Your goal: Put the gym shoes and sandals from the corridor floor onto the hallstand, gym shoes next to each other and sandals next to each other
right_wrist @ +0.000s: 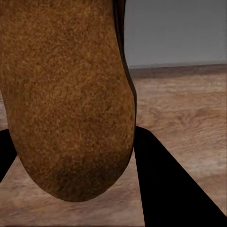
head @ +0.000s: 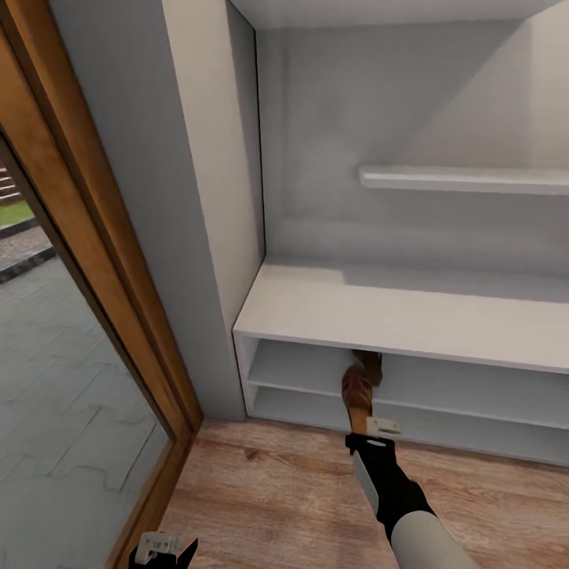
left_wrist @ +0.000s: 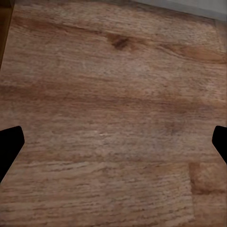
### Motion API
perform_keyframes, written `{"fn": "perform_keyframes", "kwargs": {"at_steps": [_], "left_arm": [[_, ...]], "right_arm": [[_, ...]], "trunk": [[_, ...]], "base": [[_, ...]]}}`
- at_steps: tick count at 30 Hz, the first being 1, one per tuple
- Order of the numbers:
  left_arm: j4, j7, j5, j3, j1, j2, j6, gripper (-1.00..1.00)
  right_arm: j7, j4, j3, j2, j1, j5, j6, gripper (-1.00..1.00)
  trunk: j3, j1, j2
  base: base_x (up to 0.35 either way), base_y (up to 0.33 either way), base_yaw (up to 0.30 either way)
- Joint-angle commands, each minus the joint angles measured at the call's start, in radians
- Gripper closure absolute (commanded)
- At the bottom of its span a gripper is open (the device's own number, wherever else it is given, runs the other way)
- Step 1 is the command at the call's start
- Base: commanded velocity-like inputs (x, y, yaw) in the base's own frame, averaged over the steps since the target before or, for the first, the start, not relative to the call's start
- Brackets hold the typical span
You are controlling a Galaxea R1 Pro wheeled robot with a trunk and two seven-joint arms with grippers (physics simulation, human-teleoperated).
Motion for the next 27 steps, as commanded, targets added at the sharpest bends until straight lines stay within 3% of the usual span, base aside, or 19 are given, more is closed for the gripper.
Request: {"fn": "perform_keyframes", "kwargs": {"at_steps": [1,8,9,14,24,27], "left_arm": [[0.001,-0.008,0.001,0.004,-0.001,0.000,-0.001,-1.00],[0.001,-0.008,0.001,0.004,-0.001,-0.001,-0.001,-1.00],[0.001,-0.008,0.001,0.004,-0.001,-0.002,-0.001,-1.00],[0.001,-0.008,0.001,0.004,-0.001,-0.002,-0.001,-1.00],[0.001,-0.008,0.001,0.004,-0.001,-0.002,-0.001,-1.00],[0.001,-0.008,0.001,0.004,-0.001,-0.002,-0.001,-1.00]], "right_arm": [[0.000,-0.002,-0.003,0.001,0.000,-0.026,0.007,1.00],[0.001,-0.002,-0.002,0.001,0.000,-0.068,0.006,1.00],[0.001,-0.002,-0.001,0.001,0.000,-0.093,0.007,1.00],[0.001,-0.002,-0.001,0.001,0.000,-0.139,0.007,1.00],[0.002,-0.002,0.002,0.001,0.000,-0.147,0.007,1.00],[0.035,-0.001,0.067,0.001,0.000,-0.147,0.007,1.00]], "trunk": [[-0.001,0.000,0.000],[-0.001,0.000,0.000],[-0.001,0.000,0.000],[-0.001,0.000,0.000],[-0.001,0.000,0.000],[-0.001,0.000,0.000]], "base": [[0.003,0.000,0.000],[0.000,0.000,0.000],[0.000,0.000,0.000],[0.000,0.000,0.000],[0.000,0.000,0.000],[0.000,0.000,0.000]]}}
